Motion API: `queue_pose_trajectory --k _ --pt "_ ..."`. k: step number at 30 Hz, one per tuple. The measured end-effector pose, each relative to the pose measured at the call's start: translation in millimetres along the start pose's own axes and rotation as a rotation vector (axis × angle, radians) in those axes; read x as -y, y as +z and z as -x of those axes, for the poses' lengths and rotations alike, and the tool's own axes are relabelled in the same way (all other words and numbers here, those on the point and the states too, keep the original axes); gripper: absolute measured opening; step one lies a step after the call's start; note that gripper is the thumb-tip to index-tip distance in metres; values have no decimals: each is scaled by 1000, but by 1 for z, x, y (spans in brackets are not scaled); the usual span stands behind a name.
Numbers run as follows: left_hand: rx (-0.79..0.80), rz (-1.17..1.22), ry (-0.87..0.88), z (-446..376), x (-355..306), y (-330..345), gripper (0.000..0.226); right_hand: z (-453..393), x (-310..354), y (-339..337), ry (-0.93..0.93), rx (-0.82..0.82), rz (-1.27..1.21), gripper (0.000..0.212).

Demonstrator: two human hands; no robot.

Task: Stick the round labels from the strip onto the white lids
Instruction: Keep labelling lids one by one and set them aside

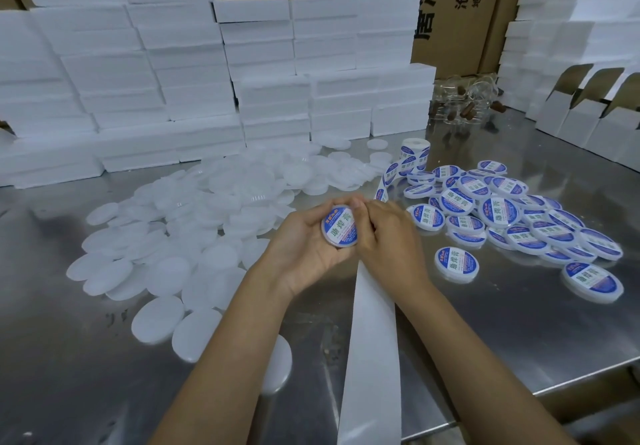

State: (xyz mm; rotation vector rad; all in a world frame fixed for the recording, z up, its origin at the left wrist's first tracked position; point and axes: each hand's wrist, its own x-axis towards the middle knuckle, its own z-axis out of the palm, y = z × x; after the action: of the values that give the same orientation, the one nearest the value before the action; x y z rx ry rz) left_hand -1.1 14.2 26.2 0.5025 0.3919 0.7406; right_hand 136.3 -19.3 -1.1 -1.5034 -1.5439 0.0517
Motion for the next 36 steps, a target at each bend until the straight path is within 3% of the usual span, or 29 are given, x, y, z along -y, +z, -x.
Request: queue_pose_trajectory --k 6,9,13,17,21,26,31,36 --pt "-75 -258 82 -3 2 2 59 5 11 0 25 47 321 55" --pt "-49 -242 58 -4 2 3 70 3 10 2 28 -2 305 61" --pt "-18 -213 39 -3 3 6 53 4 5 1 24 -85 192 45" --pt "-20 -217 56 -5 7 8 25 4 4 1 77 -46 87 39" --pt "-77 -259 153 -6 6 2 28 7 6 0 33 68 129 43" --pt "-87 -221 141 -2 3 2 28 6 3 0 -16 97 143 41" --pt "-51 -275 127 -2 2 0 27 6 1 0 -55 41 110 33" --pt "-82 -479 199 -7 6 -3 23 7 1 3 35 -55 108 37"
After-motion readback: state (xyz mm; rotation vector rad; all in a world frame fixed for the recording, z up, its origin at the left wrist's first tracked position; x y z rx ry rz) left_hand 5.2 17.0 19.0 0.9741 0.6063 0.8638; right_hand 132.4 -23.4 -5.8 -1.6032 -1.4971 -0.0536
